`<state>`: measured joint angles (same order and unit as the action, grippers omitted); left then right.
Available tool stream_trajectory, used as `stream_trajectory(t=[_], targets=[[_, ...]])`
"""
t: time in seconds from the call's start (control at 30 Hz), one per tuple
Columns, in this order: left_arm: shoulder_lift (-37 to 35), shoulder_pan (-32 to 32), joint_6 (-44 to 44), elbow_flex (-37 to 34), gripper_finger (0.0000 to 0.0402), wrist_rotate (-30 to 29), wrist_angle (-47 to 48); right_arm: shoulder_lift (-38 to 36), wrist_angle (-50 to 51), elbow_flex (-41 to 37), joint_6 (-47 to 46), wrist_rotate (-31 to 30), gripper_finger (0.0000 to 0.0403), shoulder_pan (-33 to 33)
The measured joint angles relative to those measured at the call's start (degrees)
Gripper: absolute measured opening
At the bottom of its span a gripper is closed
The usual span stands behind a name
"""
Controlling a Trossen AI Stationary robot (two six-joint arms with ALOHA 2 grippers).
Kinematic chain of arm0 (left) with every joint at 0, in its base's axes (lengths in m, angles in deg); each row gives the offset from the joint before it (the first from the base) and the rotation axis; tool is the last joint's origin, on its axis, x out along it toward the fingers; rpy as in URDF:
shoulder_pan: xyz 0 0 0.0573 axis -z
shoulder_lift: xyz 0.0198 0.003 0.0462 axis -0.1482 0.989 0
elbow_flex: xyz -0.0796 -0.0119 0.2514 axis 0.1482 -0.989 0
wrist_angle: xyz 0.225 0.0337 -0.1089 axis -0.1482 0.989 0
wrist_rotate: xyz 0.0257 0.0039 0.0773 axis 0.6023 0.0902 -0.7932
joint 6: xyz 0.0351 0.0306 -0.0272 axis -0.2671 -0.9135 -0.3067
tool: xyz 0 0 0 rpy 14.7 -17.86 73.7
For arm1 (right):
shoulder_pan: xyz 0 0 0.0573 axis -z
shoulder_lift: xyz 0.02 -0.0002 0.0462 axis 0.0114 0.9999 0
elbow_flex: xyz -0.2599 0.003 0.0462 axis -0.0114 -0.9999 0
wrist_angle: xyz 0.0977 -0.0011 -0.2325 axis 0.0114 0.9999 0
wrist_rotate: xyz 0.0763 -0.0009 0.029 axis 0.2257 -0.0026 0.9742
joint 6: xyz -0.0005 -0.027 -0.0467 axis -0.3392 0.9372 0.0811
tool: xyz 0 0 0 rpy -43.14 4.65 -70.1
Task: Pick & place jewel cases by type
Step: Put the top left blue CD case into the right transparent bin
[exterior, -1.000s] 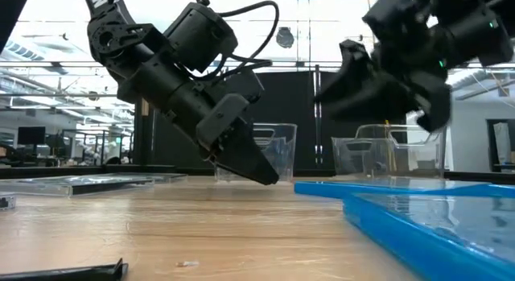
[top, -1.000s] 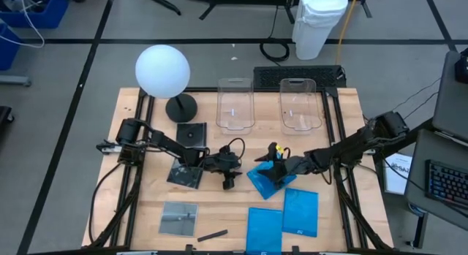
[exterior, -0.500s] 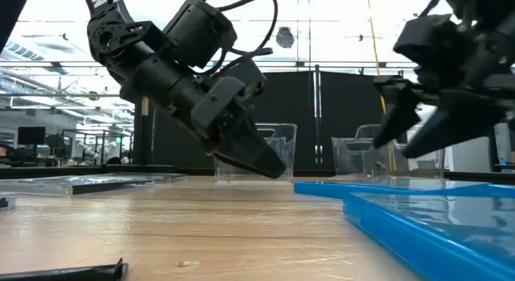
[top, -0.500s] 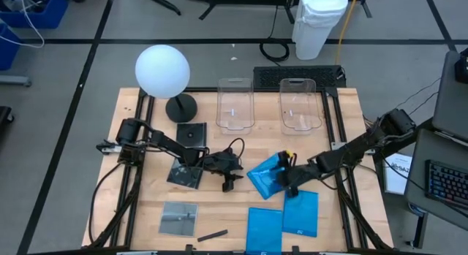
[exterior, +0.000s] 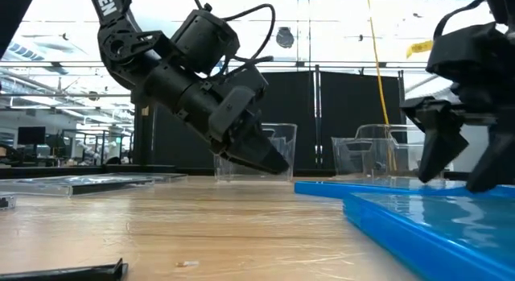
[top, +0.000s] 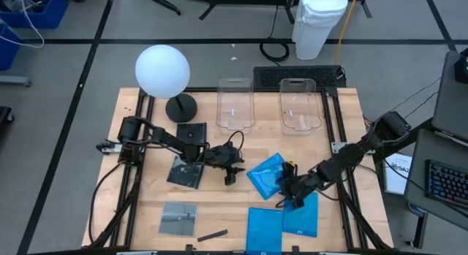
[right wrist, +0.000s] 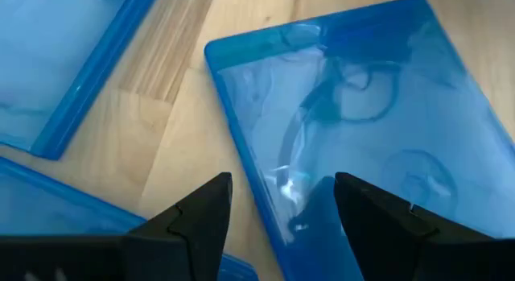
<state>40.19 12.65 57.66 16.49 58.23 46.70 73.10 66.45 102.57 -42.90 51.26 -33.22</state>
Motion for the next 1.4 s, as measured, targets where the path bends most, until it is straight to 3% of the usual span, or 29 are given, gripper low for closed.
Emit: stream_trajectory(t=[0.17,0.37,0.53,0.77,0.9,1.07,1.23,1.4], targets=[[2.4,-0.5,0.3,0.0,0.0179,0.0,-1.2,0.4,0.0,0.0,-0.8,-1.5,0.0212,-1.0],[6.9,-0.7,-0.2,2.9,0.0179,0.3,-4.3,0.5,3.9,0.0,4.2,-15.7,0.0212,-0.3],[9.9,-0.7,-0.6,6.9,0.0179,3.0,-4.3,0.5,2.7,-0.1,6.6,-20.8,0.0212,1.6],[10.5,-0.6,-3.3,9.2,0.0179,4.9,-0.2,-2.1,3.4,-0.1,5.2,-19.5,0.0212,1.8],[10.4,-1.2,-3.3,9.3,0.0179,8.5,1.2,-8.4,8.4,1.3,-3.8,-9.9,0.0212,3.4],[10.4,-1.3,-3.1,9.3,0.0179,9.3,2.2,-13.9,22.2,3.0,-15.4,-1.5,0.0212,8.0],[10.4,-1.3,-3.3,9.3,0.0179,11.6,2.5,-12.7,32.2,2.9,-19.4,5.1,0.0212,11.9],[10.4,-1.2,-3.3,9.2,0.0179,12.1,2.7,-7.6,32.0,2.9,-20.0,5.9,0.0212,12.6]])
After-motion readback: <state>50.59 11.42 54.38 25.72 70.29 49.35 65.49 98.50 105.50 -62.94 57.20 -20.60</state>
